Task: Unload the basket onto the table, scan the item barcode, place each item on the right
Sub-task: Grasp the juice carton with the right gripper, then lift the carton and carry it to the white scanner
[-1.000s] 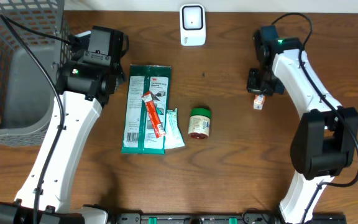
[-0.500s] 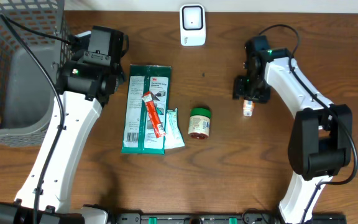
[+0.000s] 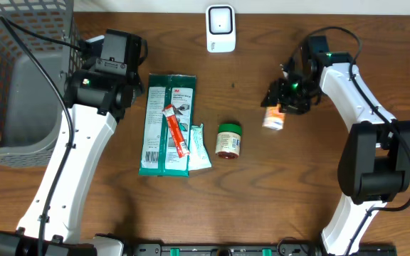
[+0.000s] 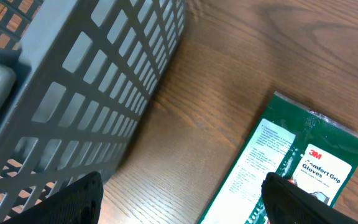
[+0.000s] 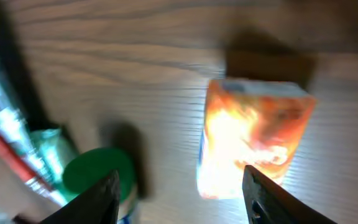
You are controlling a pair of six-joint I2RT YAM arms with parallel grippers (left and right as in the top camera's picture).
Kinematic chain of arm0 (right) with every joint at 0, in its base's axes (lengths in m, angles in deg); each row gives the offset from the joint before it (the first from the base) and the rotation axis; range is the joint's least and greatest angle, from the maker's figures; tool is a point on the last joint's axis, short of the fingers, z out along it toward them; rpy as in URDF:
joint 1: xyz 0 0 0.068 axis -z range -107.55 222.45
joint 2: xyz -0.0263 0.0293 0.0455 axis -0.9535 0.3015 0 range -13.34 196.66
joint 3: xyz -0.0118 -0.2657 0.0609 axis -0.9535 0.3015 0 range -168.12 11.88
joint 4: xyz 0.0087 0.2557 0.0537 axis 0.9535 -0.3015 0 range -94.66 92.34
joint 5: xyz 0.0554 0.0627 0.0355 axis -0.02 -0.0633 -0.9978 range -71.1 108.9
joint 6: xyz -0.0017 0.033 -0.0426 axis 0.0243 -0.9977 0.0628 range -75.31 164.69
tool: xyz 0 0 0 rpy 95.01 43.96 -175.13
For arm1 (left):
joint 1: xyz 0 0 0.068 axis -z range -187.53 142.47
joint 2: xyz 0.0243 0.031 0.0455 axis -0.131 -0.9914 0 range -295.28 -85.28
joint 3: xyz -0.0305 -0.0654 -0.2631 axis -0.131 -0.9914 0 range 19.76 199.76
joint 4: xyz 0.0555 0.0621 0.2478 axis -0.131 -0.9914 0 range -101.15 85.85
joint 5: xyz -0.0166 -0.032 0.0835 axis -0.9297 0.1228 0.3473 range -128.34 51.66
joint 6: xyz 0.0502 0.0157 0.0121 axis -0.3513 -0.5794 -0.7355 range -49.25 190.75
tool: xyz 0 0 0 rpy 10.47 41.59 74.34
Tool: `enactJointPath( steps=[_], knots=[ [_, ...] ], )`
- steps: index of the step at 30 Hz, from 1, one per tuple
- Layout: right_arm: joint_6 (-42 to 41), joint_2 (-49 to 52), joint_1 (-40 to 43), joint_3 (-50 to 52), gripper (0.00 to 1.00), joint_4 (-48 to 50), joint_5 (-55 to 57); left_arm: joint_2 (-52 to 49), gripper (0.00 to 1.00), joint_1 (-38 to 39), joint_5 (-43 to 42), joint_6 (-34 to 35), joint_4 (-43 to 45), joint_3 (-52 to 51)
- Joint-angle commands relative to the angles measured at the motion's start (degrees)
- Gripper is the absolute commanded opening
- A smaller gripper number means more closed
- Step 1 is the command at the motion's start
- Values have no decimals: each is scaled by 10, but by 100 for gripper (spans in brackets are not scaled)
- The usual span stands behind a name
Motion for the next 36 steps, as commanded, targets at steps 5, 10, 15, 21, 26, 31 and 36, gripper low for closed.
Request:
enactJointPath(
  steps=[5,10,15,21,26,31,36],
  knots=[
    [36,-15,0,-10,55,-8,-36,-3,82,-1,9,-7,-2,-3],
    [0,-14,2,-10,56,-43,38,-3,82,-1,10,-7,-2,-3],
    [0,-15,3,1,59,-55,72,-3,82,-1,10,-7,-2,-3],
    [0,-14,3,35,59,-29,94,-3,82,-1,9,-7,-2,-3],
    [0,-14,3,70,59,17,94,-3,82,-1,9,-7,-2,-3],
    [-5,-14,5,89,58,41,94,-3,82,-1,10,-7,-2,-3],
    [-15,-14,18,92,58,57,74,-3,82,-1,10,-7,-2,-3]
  ],
)
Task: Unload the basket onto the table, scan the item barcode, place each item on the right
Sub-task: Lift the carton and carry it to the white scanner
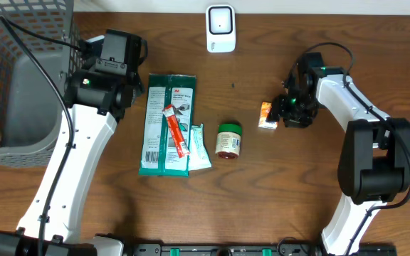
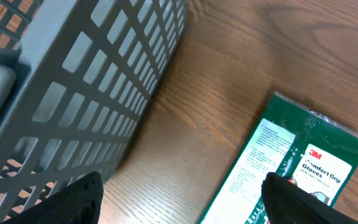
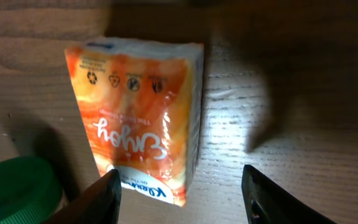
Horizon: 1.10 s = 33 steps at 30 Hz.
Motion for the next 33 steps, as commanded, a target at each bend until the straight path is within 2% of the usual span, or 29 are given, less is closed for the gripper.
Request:
enactJointPath(
  steps=[1,9,18,23,25,26,28,33],
  knots=[
    [-12,-14,19,3,57,13,-24,-3,82,-1,10,-7,-2,-3],
    [-16,-14,28,6,53,24,-34,-3,82,-1,9,-7,-2,-3],
    [-38,-14,23,13,40,53,-49,-3,82,-1,9,-7,-2,-3],
    [-49,-14,14,58,37,112,-49,-3,82,-1,9,-7,-2,-3],
    [-52,-14,12,80,30,143,-49,-3,82,-1,10,-7,-2,-3],
    [-53,-14,11,91,23,158,-50,-3,82,-1,10,-7,-2,-3],
    [-53,-14,11,102,1,173,-49,-3,82,-1,9,-7,-2,-3],
    [-44,-32,20,77,1,153,-83,-3,82,-1,10,-7,-2,-3]
  ],
)
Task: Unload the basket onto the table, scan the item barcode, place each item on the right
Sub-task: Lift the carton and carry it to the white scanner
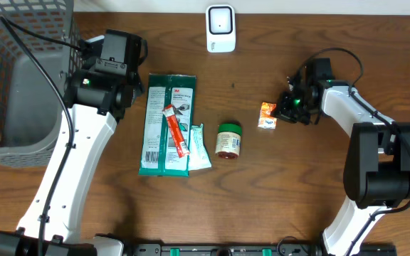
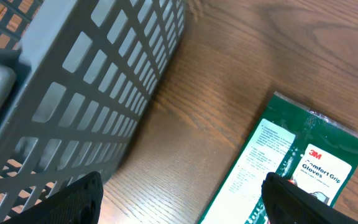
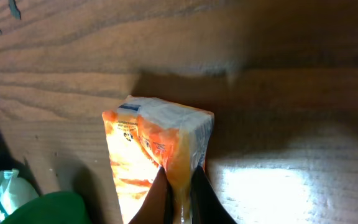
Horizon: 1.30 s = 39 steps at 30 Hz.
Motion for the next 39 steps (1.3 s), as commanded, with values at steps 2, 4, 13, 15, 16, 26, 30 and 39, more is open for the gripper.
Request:
enactJointPath(
  steps=[2,4,13,15,16,26,30,39],
  knots=[
    [24,-43,1,-31,1,-41,-2,-3,82,-1,9,-7,-2,-3],
    [37,-76,-1,-49,1,-70,19,-3,82,-1,10,-8,-2,-3],
    [39,-176,-25,-237,1,-328,187,-3,82,-1,10,-7,-2,-3],
    [37,-173,-29,-306,1,-376,202,-3,82,-1,10,-7,-2,-3],
    [30,-170,-31,-343,1,-398,216,-3,82,-1,10,-7,-2,-3],
    [0,-45,-83,-731,1,-523,334,-3,82,-1,9,-7,-2,-3],
    [7,25,-134,-803,1,-513,396,-3,82,-1,10,-7,-2,-3],
    [194,196,-288,-807,1,-296,679,-3,82,-1,10,-7,-2,-3]
  ],
)
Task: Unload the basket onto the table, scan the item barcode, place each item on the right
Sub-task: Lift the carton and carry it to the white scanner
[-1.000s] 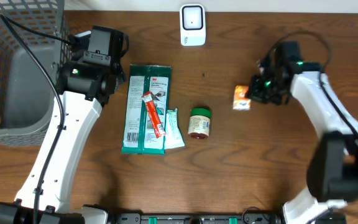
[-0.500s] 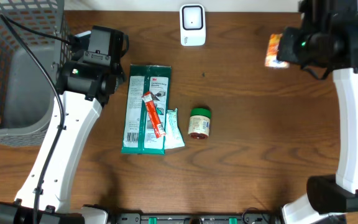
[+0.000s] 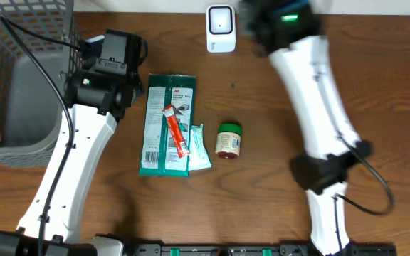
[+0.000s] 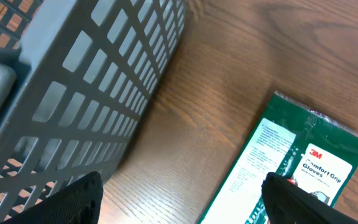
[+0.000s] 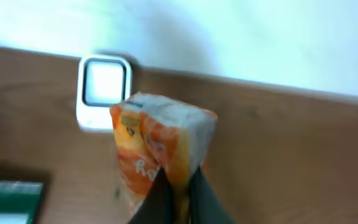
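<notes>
An orange and white tissue pack (image 5: 160,140) is pinched in my right gripper (image 5: 179,186), which is shut on its lower edge and holds it in the air. Behind it the white barcode scanner (image 5: 104,90) stands at the back of the table, also seen from overhead as the scanner (image 3: 220,28). From overhead my right arm (image 3: 285,20) is blurred, high beside the scanner, and hides the pack. My left gripper (image 4: 182,199) stands open over bare wood between the basket and the green glove pack, with nothing between its fingers.
A grey mesh basket (image 3: 20,78) fills the left side. A green glove pack (image 3: 166,124) lies mid-table with a red tube (image 3: 176,130) on it and a small teal packet (image 3: 199,147) beside it. A green-lidded jar (image 3: 228,139) lies to their right.
My right gripper, then shut on the orange pack down on the table right of the jar, now holds it in the air at the back, facing the scanner. The left arm has not moved.
My right gripper was open over the orange pack on the table right of the jar. Then the pack lay flat under the open fingers. Then the gripper was shut on the pack's edge, and now the pack is off the table near the scanner.
</notes>
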You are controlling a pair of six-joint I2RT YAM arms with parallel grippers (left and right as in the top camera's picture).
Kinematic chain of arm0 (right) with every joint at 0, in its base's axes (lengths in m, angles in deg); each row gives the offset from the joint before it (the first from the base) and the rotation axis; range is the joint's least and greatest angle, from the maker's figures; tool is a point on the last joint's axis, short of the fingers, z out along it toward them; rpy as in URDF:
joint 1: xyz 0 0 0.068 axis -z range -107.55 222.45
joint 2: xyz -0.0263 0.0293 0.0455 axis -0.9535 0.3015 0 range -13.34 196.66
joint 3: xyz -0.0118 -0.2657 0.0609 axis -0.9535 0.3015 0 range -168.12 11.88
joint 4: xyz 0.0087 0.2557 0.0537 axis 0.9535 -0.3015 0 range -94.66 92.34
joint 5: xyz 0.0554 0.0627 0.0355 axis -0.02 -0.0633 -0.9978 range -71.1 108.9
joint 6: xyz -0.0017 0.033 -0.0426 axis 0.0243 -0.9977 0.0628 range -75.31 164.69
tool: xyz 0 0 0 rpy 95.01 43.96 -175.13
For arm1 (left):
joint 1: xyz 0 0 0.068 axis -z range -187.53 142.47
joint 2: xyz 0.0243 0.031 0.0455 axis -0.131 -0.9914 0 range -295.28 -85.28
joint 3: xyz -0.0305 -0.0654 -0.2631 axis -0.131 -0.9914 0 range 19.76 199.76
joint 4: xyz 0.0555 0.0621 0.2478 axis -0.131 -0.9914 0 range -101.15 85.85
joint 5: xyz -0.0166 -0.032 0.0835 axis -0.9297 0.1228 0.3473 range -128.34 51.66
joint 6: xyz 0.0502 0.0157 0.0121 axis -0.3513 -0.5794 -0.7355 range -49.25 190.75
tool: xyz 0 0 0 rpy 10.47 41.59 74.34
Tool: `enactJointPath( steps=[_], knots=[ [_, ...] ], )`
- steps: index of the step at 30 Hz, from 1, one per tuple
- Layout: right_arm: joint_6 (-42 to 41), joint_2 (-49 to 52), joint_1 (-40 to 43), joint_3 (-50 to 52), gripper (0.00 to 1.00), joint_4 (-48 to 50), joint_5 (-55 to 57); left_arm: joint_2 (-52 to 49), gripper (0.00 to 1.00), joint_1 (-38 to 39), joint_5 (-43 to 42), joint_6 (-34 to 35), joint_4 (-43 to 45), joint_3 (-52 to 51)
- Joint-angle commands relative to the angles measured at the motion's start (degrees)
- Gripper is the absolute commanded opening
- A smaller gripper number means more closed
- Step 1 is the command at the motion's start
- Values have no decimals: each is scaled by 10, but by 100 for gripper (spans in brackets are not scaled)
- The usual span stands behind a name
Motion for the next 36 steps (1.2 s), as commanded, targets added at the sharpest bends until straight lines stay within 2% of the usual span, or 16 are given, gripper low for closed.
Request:
enactJointPath(
  steps=[1,10,15,26,36],
  knots=[
    [123,72,-45,-8,1,70,152,-3,82,-1,10,-7,-1,-3],
    [334,229,-57,-8,1,285,190,-3,82,-1,9,-7,-1,-3],
    [424,285,-48,-8,1,352,204,-3,82,-1,10,-7,-1,-3],
    [474,302,-47,-8,1,383,217,-3,82,-1,10,-7,-1,-3],
    [485,302,-33,-8,1,417,212,-3,82,-1,9,-7,-1,-3]
  ],
)
